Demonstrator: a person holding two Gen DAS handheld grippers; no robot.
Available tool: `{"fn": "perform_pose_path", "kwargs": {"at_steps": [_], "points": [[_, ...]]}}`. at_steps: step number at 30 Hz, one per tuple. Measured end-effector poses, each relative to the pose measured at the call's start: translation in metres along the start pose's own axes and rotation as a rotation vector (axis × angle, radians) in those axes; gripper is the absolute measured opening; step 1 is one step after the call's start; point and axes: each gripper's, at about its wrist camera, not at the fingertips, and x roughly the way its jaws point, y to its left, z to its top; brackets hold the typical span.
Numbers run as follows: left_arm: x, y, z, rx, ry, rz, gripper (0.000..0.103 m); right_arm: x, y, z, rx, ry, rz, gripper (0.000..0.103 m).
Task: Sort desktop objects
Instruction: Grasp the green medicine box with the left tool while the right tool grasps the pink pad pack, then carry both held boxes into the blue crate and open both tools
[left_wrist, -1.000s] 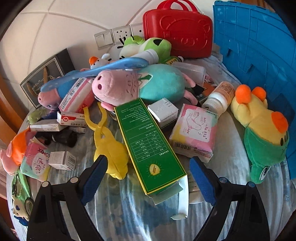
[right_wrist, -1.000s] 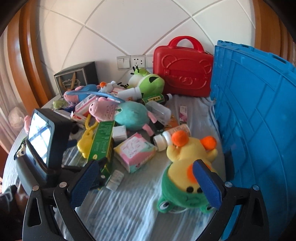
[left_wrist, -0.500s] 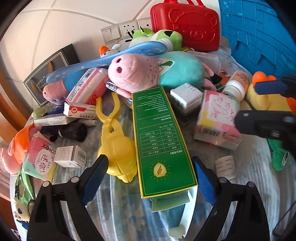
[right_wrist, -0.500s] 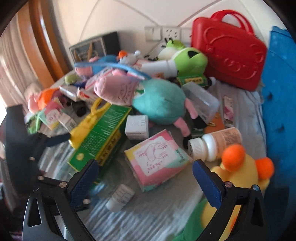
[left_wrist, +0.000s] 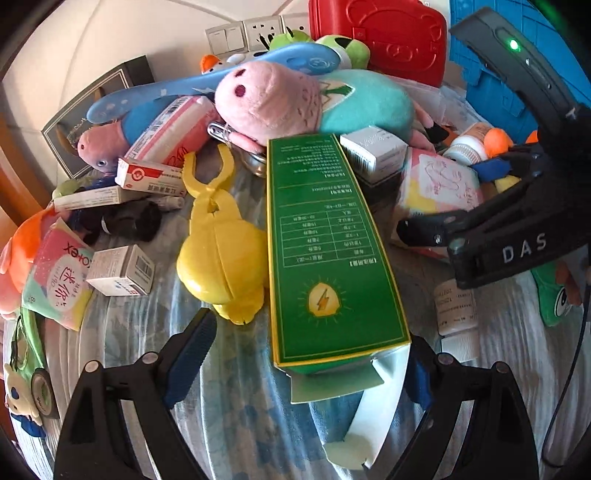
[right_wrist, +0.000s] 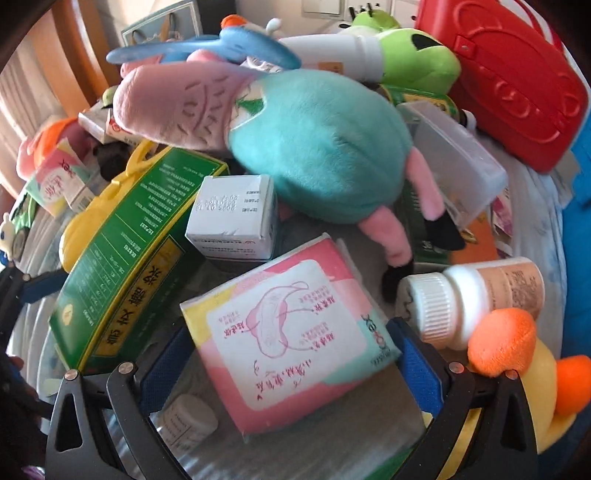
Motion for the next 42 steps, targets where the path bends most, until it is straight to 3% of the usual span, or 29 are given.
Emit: {"fn": "perform_pose_path", "kwargs": {"at_steps": [4,10,18,26,35,42], "points": [[0.002,-0.003,0.0,0.004,-0.009,-0.001,0.088,0.001,-0.005,0.0,0.062,0.017,0.022,0.094],[-0.012,-0.008,-0.003,0.048,-0.044,-0.03,0.053,-0.012,-0.012,-0.008,0.146,0.048,0.028,0.09],[-0.035,-0.01,-0.005,0.075,-0.094,-0.005,0.053,-0.044,-0.015,-0.026,0.188,0.014,0.02,0.089],[-0.074,-0.013,-0.003,0.122,-0.173,-0.003,0.052,-0.09,-0.007,-0.023,0.155,-0.091,0.001,0.089],[-0.138,-0.007,-0.004,0.18,-0.286,-0.007,0.052,-0.167,0.019,-0.03,0.189,-0.228,-0.046,0.089],[-0.212,-0.009,0.016,0.256,-0.466,-0.059,0.052,-0.265,0.037,-0.042,0.236,-0.41,-0.106,0.089]]}}
